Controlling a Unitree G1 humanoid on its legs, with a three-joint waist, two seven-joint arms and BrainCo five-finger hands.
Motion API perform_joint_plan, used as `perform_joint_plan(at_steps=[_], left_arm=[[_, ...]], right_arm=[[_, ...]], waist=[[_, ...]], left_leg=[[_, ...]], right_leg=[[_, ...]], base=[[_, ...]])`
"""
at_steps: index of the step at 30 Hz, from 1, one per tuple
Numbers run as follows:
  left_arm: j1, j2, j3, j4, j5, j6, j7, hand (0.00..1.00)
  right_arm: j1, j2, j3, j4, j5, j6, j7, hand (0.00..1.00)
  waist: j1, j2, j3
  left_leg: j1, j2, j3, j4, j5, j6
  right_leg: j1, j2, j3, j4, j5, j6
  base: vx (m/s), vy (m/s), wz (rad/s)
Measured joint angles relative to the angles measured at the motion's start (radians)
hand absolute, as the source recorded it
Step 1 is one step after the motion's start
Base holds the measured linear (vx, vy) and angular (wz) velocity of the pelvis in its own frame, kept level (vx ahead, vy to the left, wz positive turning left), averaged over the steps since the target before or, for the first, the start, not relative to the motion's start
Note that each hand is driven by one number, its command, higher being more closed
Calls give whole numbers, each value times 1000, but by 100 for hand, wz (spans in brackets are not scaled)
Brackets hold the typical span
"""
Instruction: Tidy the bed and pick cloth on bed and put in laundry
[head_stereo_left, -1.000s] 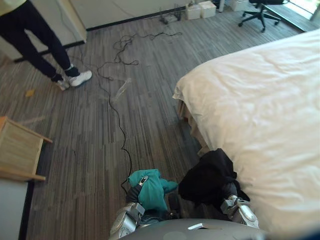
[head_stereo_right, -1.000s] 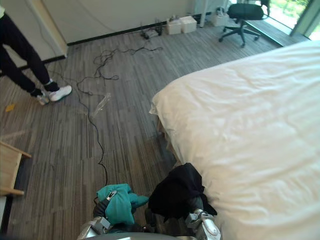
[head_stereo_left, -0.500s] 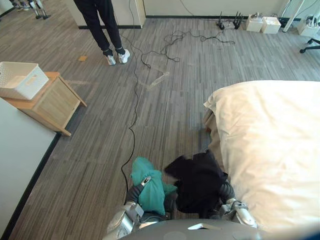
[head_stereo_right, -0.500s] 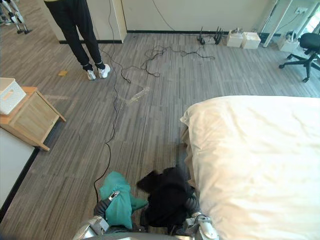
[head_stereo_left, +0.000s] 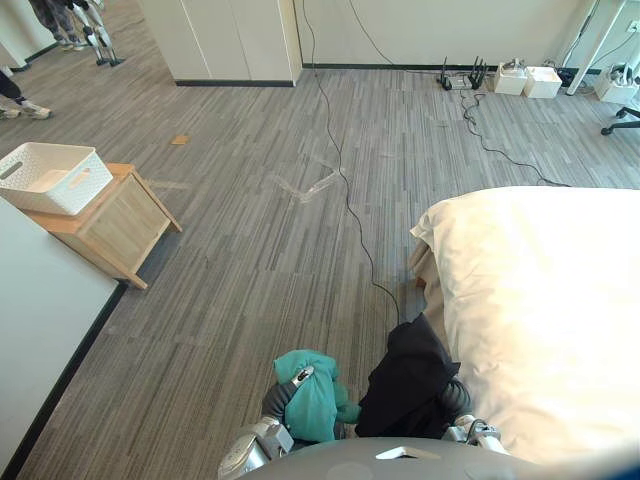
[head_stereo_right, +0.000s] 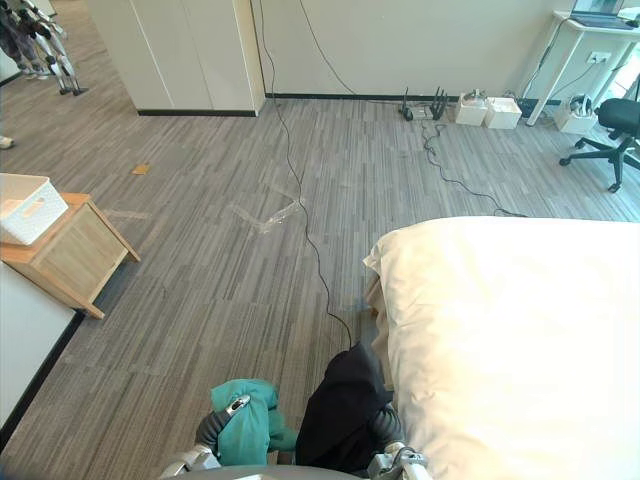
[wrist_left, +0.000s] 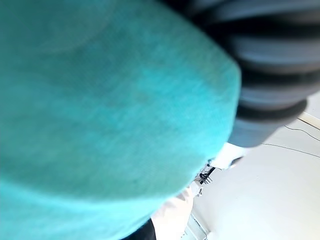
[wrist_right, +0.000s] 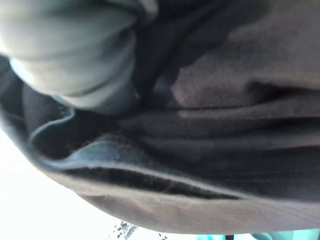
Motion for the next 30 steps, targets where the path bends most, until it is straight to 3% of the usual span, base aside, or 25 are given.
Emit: perform_joint_plan(at_steps=[3,6,7,8,9,11,13,14,15,18,20,22,23,24,25,26,27,28,29,30], left_arm=[[24,-5,3,0,0,-50,36,100],[51,-8,36,-11,-1,-110,110,100],[52,-9,47,-21,-1,-121,122,100],[59,-20,82,-46,-1,-149,151,100],[64,-24,109,-72,-1,-178,173,100],[67,-25,115,-79,-1,-204,202,100],[68,-34,103,-79,0,-207,205,100],[65,-33,85,-79,8,-205,205,100],[63,-25,84,-83,21,-203,206,100],[66,-25,75,-79,22,-190,216,100],[68,-31,63,-75,21,-193,216,100],[85,-42,59,-75,21,-197,209,100],[104,-39,55,-76,27,-209,189,100],[110,-35,56,-76,29,-214,185,100],[120,-31,60,-76,30,-221,177,100],[135,-23,50,-74,39,-234,176,100],[123,-25,48,-64,41,-237,175,100],[120,-11,46,-54,41,-240,175,100],[125,7,31,-49,42,-240,174,100],[127,16,27,-45,42,-240,175,100]], right_arm=[[17,2,1,-4,1,-1,-3,100],[84,5,15,-49,3,-2,-12,100],[94,4,21,-64,6,-2,-13,100],[120,4,32,-100,8,-3,-13,100],[125,1,44,-126,22,-12,-15,100],[146,-7,59,-147,49,-27,-20,100],[151,-30,56,-141,65,-34,-29,100],[135,-32,41,-137,66,-34,-32,100],[110,-30,40,-139,65,-34,-32,100],[106,-26,42,-155,40,-34,-27,100],[114,-32,41,-136,12,-30,-16,100],[135,-36,47,-135,-6,-29,-12,100],[138,-36,51,-136,-6,-27,-12,100],[134,-37,44,-133,-6,-25,-13,100],[132,-33,38,-123,-14,-24,-13,100],[142,-40,38,-114,-30,-27,-15,100],[126,-43,38,-103,-35,-28,-17,100],[120,-45,40,-99,-42,-28,-19,100],[126,-42,41,-100,-42,-32,-19,100],[129,-41,47,-102,-42,-35,-18,100]], waist=[[3,-1,0],[7,-19,4],[10,-24,12],[23,-16,45],[22,-24,83],[31,-28,110],[33,-9,110],[30,-9,110],[32,-19,116],[41,-16,121],[58,7,126],[75,12,112],[83,14,92],[81,-1,86],[82,-28,63],[84,-24,30],[81,-28,48],[77,-43,54],[59,-42,59],[53,-47,59]], left_leg=[[1,6,30,0,-22,-6],[-50,19,94,96,-95,0],[-91,30,109,180,-137,-11],[-174,70,139,396,-199,-25],[-288,123,179,649,-214,-45],[-382,190,220,869,-197,-83],[-341,198,249,834,-253,-68],[-289,161,254,749,-288,-46],[-260,130,261,672,-295,-22],[-253,106,265,611,-295,29],[-245,106,273,606,-296,31],[-221,105,297,559,-318,20],[-196,89,315,511,-361,25],[-189,77,322,500,-367,13],[-184,63,323,513,-377,38],[-165,62,284,486,-398,16],[-160,54,279,493,-402,40],[-141,44,275,483,-406,42],[-73,18,247,427,-403,46],[-44,9,233,406,-402,49]], right_leg=[[-4,2,20,-4,-1,-1],[-17,-9,20,-2,-11,-1],[-20,-8,18,1,-13,-2],[-8,2,17,21,-18,-12],[9,12,-11,34,-23,-13],[61,25,-59,15,-24,-12],[106,36,-104,0,-30,-4],[113,20,-112,-1,-40,8],[106,6,-114,-11,-38,8],[118,8,-114,-78,-7,22],[142,10,-108,-117,14,27],[136,5,-85,-107,15,29],[119,-5,-77,-91,-28,23],[107,-24,-73,-62,-56,14],[70,-56,-72,-16,-80,8],[28,-68,-75,124,-99,26],[-27,-95,-71,291,-114,12],[-133,-138,-65,503,-71,13],[-236,-196,-58,761,67,7],[-261,-208,-56,827,86,8]], base=[[0,-18,-28],[53,-28,-12],[148,-42,3],[81,-60,12],[62,-51,18],[52,-6,39],[143,54,53],[125,120,41],[99,111,32],[62,54,10],[30,5,-13],[-8,8,-28],[-32,24,-25],[-29,20,-12],[117,35,-14],[189,15,-6],[219,36,-1],[174,54,32],[178,78,32],[287,87,44]])
